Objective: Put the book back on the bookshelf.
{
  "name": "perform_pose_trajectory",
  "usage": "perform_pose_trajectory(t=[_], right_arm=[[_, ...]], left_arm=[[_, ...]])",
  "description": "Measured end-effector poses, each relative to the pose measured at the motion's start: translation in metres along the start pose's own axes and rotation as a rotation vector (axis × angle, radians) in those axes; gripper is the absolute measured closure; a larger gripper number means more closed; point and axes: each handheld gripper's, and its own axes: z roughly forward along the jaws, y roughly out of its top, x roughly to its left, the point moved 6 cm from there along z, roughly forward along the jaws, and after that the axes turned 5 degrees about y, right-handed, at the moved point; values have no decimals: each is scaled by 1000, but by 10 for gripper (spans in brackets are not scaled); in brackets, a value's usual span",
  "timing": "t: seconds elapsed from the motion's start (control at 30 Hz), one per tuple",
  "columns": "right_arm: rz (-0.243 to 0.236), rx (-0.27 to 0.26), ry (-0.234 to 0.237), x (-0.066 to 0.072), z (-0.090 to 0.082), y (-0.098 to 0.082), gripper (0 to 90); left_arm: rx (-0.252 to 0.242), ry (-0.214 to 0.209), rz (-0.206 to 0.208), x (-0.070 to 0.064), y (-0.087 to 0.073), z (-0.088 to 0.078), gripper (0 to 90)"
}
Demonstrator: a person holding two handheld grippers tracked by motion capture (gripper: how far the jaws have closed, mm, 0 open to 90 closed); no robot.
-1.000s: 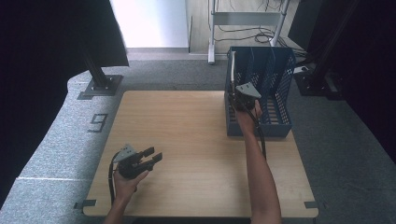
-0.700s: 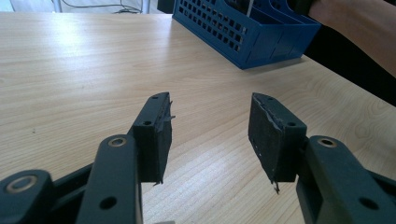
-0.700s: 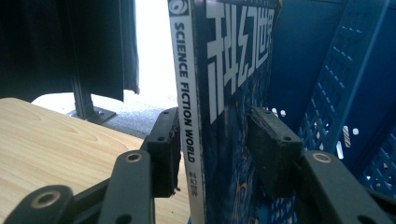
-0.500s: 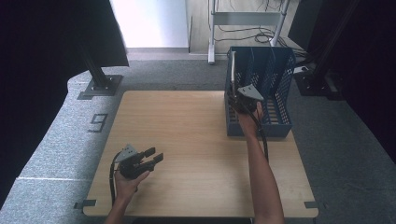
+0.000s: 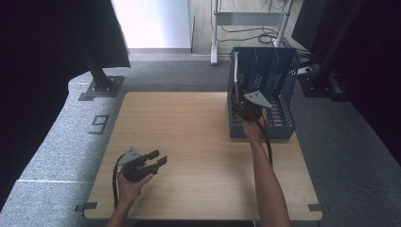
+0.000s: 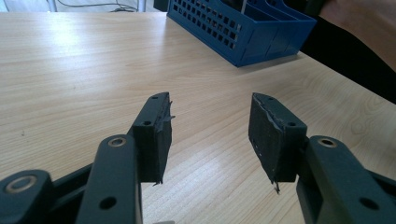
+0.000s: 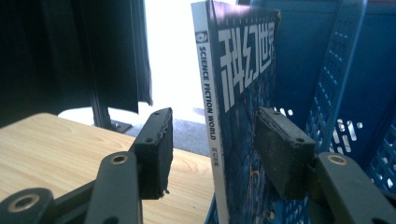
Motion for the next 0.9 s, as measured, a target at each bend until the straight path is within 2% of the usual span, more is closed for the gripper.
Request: perform_pose_trajectory(t=[0.13,0.23,0.47,0.9], right_arm=[[6,21,15,5,-6,-4,458],[13,3,29,10,-12,-5,472],[20,17,61,19,-26,-15,472],[38,40,108,25,-59,-34,473]], left_arm=[[3,2,2,0,-1,0,491],[5,1,3,0,-1,0,490],[12,3,5,0,-2,2,490],[28,4,13,-1,-5,5,489]])
